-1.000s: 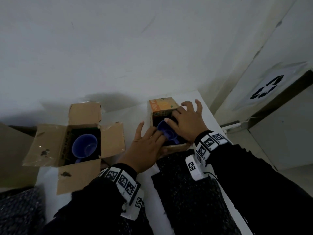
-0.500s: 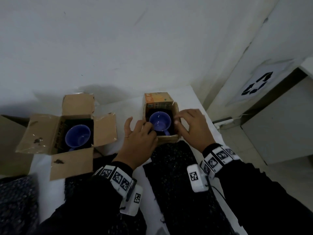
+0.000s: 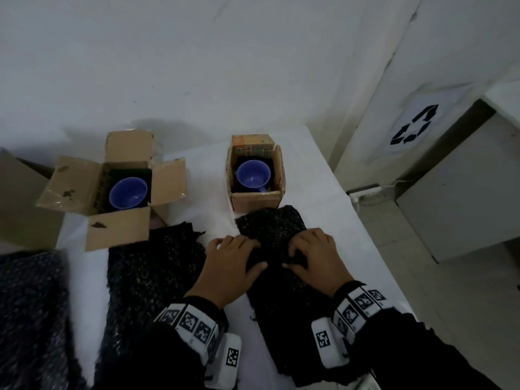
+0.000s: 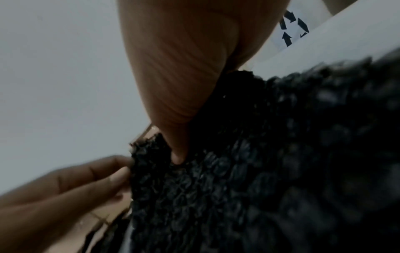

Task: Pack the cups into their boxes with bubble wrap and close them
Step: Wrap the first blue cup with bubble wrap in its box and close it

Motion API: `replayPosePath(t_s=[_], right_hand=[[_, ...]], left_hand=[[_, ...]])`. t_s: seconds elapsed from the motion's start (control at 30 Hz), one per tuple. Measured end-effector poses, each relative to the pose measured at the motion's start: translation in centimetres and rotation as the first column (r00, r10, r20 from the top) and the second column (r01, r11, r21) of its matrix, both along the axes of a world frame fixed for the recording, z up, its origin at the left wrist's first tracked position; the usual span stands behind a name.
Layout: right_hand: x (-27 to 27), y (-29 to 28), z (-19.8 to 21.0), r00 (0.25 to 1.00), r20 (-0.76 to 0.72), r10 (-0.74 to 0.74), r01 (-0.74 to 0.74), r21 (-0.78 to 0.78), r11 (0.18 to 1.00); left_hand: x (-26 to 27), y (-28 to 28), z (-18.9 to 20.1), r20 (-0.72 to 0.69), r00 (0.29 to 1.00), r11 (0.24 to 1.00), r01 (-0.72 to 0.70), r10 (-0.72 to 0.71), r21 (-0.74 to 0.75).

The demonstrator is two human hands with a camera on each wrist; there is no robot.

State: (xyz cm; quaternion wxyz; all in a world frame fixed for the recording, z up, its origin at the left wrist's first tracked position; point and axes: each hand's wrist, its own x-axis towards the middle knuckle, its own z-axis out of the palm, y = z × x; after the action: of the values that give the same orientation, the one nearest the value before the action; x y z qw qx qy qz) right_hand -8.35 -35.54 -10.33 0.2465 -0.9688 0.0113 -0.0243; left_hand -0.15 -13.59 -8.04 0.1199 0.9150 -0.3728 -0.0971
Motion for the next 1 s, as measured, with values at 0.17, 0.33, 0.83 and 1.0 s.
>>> replayPosePath(t_s=[0.17, 0.33, 0.83, 1.0], right_hand=[[0.5, -0.1, 4.4, 0.978, 0.003, -0.209, 0.176, 0.525, 0.833], [1.9, -0.4, 7.7, 0.964, 0.031, -0.263, 0.143, 0.775, 0.615], [5.1, -1.4, 8.6, 0.972, 0.213, -0.095, -0.068, 0.649, 0.758], [10.6, -3.3, 10.0, 0.925, 0.358, -0.131, 0.032, 0.270, 0.962]], left_hand=[[-2.3, -1.3, 1.9, -0.703, 0.711, 0.866, -0.362, 0.017, -0.345], [-2.2, -2.5, 2.2, -0.733, 0.680, 0.768, -0.486, 0.031, -0.418], [2.5, -4.0, 7.5, -0.368, 0.930, 0.622, -0.292, 0.008, -0.726], [7.0, -4.0, 6.6, -0.152, 0.985, 0.885, -0.141, 0.081, -0.443]])
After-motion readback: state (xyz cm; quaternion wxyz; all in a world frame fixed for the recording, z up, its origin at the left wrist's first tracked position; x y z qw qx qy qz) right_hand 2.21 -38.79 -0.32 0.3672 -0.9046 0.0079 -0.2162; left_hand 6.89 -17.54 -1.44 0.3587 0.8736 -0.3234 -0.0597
